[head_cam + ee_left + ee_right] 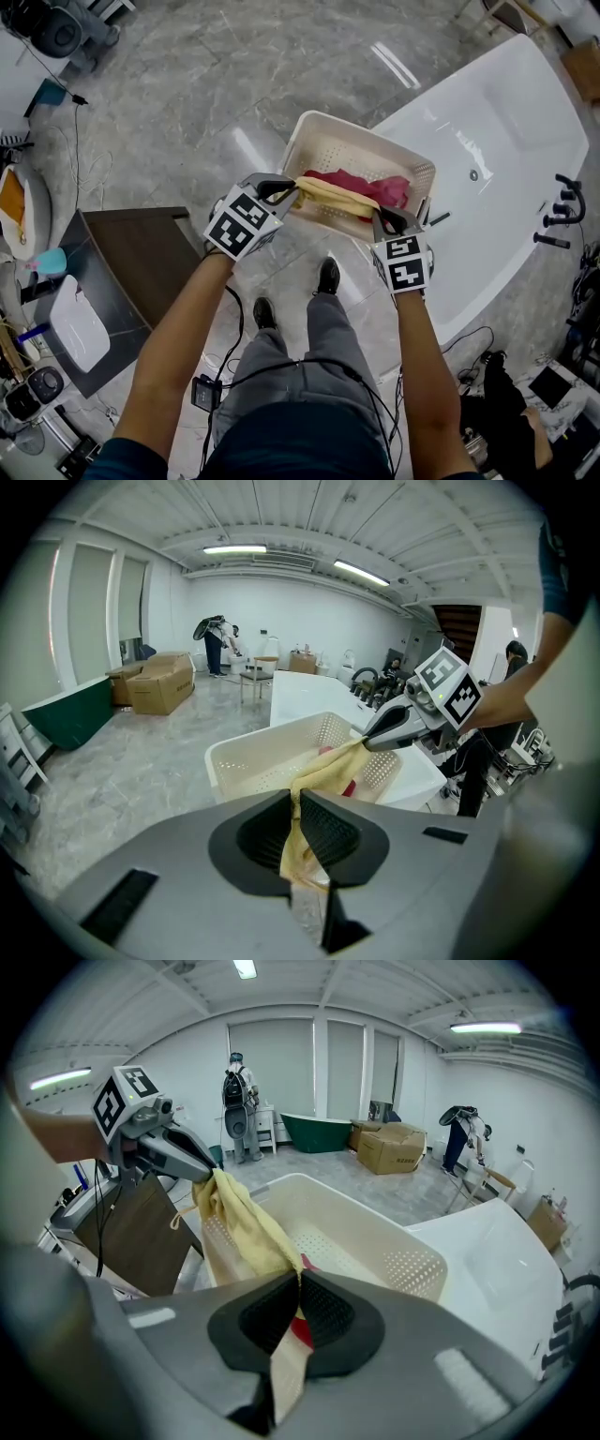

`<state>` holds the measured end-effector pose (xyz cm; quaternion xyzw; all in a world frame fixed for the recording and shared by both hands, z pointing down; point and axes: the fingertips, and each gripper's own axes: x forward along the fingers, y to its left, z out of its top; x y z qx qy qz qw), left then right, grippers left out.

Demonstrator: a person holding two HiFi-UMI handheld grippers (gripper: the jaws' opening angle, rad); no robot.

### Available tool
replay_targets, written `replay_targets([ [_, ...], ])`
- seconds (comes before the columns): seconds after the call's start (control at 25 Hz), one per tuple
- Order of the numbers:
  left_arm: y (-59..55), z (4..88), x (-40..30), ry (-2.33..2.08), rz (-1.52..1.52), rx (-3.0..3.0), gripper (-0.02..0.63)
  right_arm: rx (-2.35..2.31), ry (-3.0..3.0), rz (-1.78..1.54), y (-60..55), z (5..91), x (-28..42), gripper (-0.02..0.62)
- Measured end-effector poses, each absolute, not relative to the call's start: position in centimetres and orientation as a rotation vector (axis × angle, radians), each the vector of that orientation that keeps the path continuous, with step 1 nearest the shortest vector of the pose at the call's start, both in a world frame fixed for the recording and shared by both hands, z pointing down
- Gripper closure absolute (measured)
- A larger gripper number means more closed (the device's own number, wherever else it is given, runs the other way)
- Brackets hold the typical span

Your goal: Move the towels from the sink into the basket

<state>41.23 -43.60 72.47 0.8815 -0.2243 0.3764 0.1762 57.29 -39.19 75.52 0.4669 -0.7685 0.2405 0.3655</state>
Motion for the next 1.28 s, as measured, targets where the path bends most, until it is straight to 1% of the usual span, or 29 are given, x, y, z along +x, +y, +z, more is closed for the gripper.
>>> replay_targets([
  [0.76, -44.4, 69.0, 38.4, -0.673, 1.013, 2.523, 0.571, 1.225, -1.957, 0.605, -39.9, 72.7, 55.8, 0.571],
  [1.04, -44.1, 66.7, 37.7, -0.689, 0.969, 2.545, 0.572, 1.246, -1.958, 0.597, -39.8, 70.9, 56.0, 0.560],
  [1.16, -44.0, 66.1, 37.4, -0.691, 0.963, 2.551, 0.572, 1.244, -1.947, 0.594, -39.6, 70.6, 56.2, 0.540],
  [1.28, -44.1, 65.5, 37.6, -0.687, 0.947, 2.560, 0.573, 1.257, -1.945, 0.603, -39.6, 70.1, 56.3, 0.540],
])
